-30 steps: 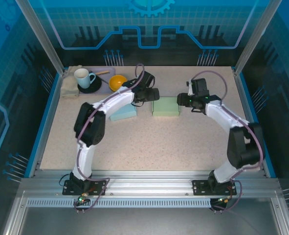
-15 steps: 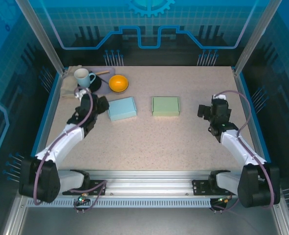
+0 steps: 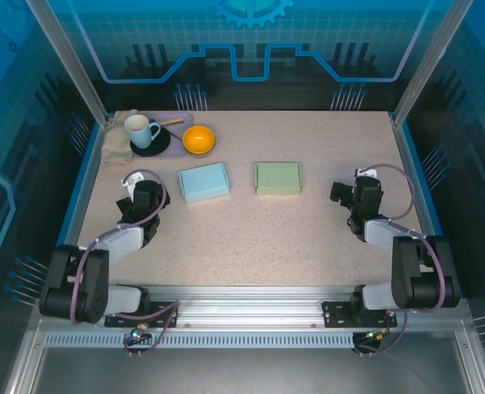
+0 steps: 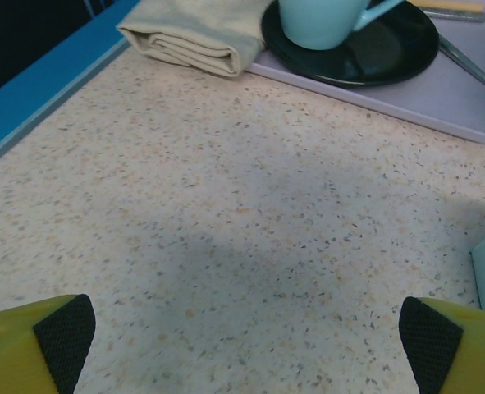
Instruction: Fold the paper box
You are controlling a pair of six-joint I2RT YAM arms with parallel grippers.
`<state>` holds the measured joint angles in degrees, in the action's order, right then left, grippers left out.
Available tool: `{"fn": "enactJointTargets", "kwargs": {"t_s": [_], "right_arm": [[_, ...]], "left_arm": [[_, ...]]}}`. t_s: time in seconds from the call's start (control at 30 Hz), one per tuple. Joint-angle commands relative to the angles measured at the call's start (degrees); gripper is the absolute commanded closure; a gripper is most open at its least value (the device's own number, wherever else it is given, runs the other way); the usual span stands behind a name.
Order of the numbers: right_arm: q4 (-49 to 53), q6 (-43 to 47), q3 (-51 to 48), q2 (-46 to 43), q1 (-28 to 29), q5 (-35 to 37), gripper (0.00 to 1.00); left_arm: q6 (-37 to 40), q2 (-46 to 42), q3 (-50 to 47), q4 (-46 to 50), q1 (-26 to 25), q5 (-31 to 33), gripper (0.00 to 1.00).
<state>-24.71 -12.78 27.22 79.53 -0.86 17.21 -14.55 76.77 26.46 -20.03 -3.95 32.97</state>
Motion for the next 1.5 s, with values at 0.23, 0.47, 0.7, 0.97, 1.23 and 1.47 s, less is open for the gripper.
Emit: {"fn": "enactJointTargets", "kwargs": {"t_s": [0.23, 0.47, 0.7, 0.97, 1.23, 1.47], "right_arm": [[-34.6, 8.8, -12.8, 3.9, 2.3, -9.3, 0.00], [-20.3, 11.4, -3.8, 6.3, 3.8, -10.5, 0.00], [-19.5, 12.2, -3.2, 6.5, 4.6, -10.3, 0.00], [-18.2, 13.3, -2.4, 6.6, 4.5, -13.1, 0.00], [-18.2, 13.2, -2.4, 6.6, 4.4, -13.3, 0.00], [-18.2, 13.2, -2.4, 6.6, 4.4, -13.3, 0.00]], "left_arm": [[9.9, 6.1, -3.2, -22.0, 2.3, -15.5, 0.01], [11.7, 10.0, -3.8, -26.9, 2.5, -19.3, 0.01], [12.7, 10.2, -3.7, -26.9, 1.5, -18.2, 0.01], [12.5, 10.1, -3.6, -26.7, 1.5, -18.3, 0.01], [12.5, 10.1, -3.5, -26.7, 1.6, -18.5, 0.01], [12.4, 10.1, -3.6, -26.7, 1.6, -18.6, 0.01]]}}
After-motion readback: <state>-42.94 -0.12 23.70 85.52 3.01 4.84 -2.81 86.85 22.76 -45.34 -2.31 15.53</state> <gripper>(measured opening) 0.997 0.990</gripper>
